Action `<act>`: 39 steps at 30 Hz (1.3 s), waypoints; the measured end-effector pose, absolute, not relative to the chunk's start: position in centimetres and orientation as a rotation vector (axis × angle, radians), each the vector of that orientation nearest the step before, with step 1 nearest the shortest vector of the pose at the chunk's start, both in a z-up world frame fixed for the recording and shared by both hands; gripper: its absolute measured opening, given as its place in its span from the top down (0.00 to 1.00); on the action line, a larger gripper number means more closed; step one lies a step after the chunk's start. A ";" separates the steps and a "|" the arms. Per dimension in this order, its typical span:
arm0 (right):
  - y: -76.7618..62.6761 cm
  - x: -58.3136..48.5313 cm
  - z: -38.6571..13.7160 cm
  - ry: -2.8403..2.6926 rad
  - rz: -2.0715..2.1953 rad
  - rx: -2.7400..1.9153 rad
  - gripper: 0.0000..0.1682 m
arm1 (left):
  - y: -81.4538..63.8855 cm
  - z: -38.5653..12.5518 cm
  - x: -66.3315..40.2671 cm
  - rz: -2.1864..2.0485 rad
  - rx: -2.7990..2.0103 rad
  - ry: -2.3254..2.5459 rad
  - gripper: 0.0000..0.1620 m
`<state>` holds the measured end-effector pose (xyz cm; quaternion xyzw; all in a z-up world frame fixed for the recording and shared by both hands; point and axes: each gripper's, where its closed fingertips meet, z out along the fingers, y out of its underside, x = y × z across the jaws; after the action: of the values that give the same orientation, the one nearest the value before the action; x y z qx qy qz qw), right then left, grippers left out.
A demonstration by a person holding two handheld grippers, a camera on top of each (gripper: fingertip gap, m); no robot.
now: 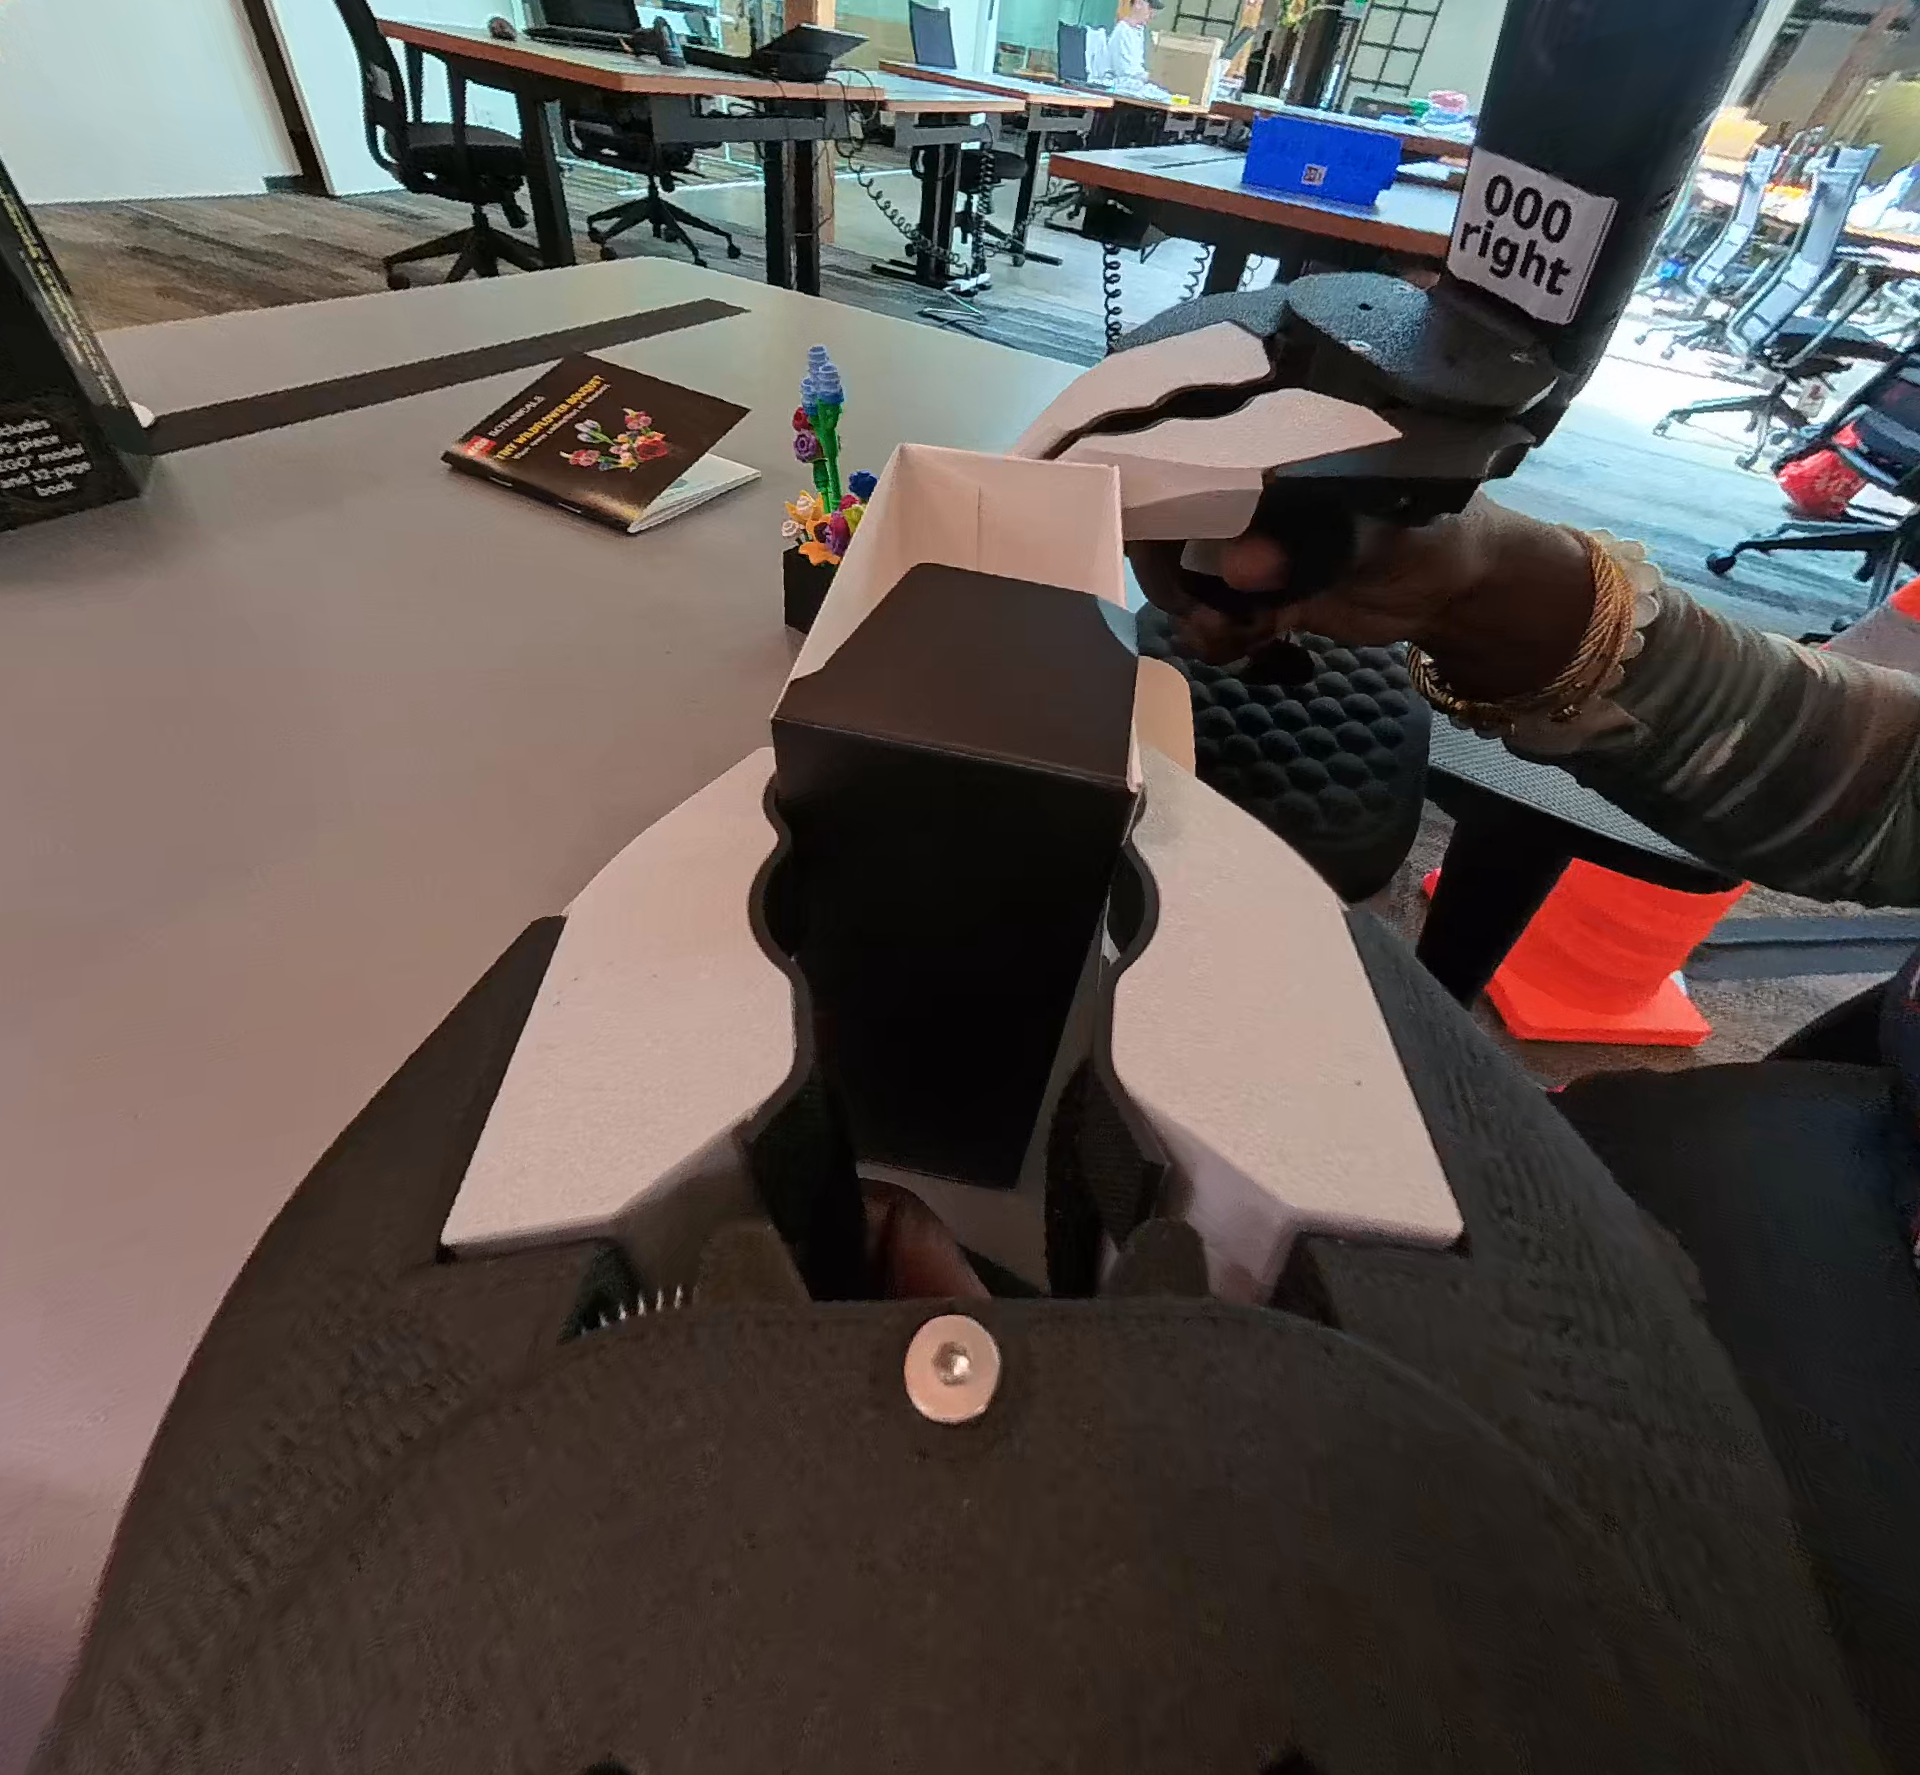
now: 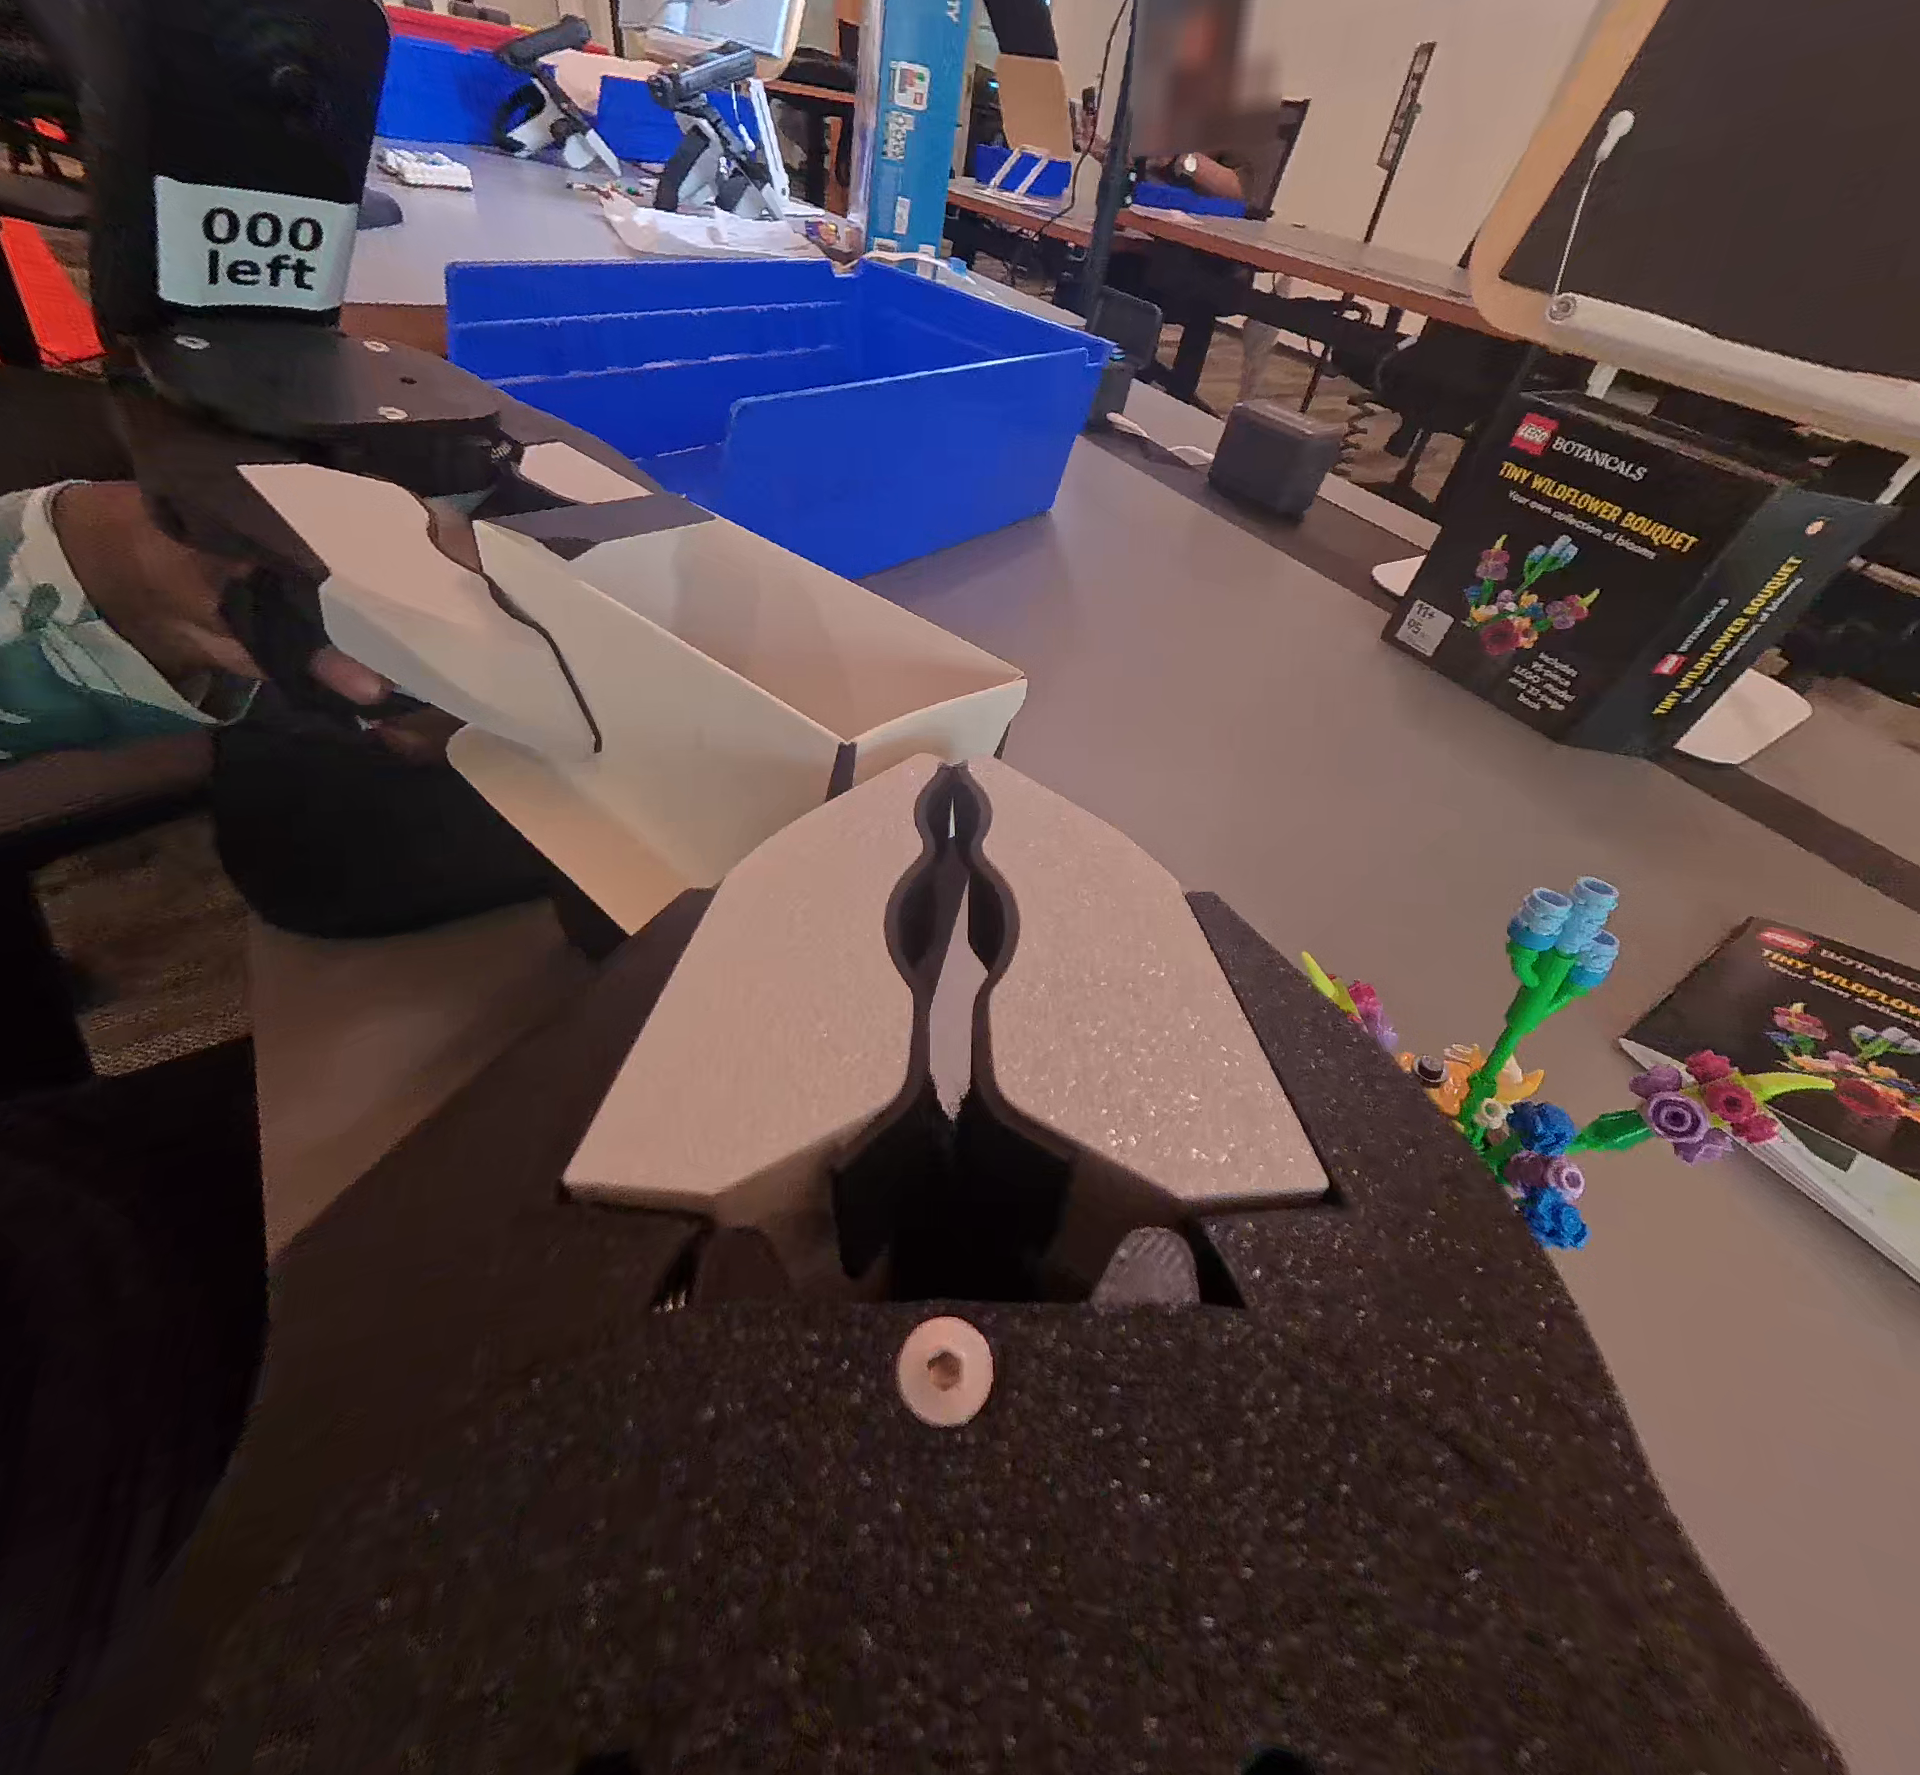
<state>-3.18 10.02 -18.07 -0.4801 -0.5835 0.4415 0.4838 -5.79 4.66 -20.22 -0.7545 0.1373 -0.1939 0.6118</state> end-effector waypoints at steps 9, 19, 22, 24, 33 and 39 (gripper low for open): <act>9.9 -1.8 -18.1 -1.448 1.187 -1.121 0.98 | 4.5 -20.3 -5.1 -0.407 -1.737 0.384 0.65; 7.4 -0.8 -18.6 -1.609 1.242 -0.979 0.71 | 4.4 -20.3 -4.9 -0.408 -1.738 0.404 0.65; 7.2 -1.4 -18.9 -1.610 1.175 -0.997 0.73 | 4.4 -20.4 -4.7 -0.389 -1.738 0.421 0.65; 7.5 -1.6 -18.8 -1.579 1.096 -0.997 0.79 | 4.4 -20.4 -4.7 -0.382 -1.736 0.420 0.65; 7.5 -1.4 -18.7 -1.542 1.031 -0.995 0.85 | 4.6 -20.4 -5.1 -0.365 -1.744 0.385 0.65; 7.3 -1.3 -18.7 -1.544 0.989 -0.973 0.86 | 4.7 -20.4 -5.3 -0.359 -1.748 0.371 0.65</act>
<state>-1.34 7.33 -18.69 -0.4036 -0.6406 0.4104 0.5082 -5.29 4.73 -20.39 -0.7580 0.1610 -0.1556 0.6126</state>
